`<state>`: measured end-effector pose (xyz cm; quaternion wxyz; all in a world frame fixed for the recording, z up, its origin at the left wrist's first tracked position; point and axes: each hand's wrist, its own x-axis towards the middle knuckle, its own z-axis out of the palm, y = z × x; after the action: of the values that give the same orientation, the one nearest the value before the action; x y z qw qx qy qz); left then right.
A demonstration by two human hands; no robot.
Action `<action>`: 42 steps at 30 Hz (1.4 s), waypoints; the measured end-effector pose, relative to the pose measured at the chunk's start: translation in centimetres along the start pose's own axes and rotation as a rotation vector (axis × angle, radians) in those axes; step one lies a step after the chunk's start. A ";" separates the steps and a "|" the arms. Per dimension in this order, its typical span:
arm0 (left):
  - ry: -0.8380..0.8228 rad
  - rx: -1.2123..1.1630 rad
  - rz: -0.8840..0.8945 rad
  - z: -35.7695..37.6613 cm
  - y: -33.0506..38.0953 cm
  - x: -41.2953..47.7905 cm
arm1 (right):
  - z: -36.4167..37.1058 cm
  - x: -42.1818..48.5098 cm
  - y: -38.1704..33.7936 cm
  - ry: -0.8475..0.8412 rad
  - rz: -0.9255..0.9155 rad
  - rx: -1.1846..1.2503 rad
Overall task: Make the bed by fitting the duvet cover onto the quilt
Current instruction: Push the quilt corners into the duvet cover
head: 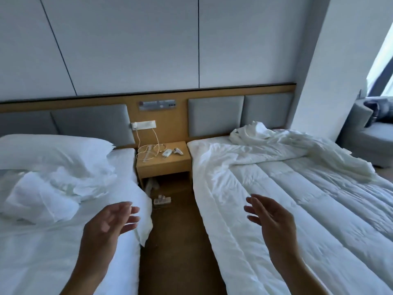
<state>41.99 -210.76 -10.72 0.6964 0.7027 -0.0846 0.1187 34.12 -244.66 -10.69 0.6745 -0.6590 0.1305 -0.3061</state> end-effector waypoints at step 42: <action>-0.956 0.189 -0.195 50.4 -34.9 82.9 | 20.2 70.1 28.6 0.661 0.311 -0.383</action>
<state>133.75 -256.72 -20.72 0.5207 0.7433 -0.3173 -0.2751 107.34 -270.89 -20.54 0.4996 -0.6113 0.4927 -0.3660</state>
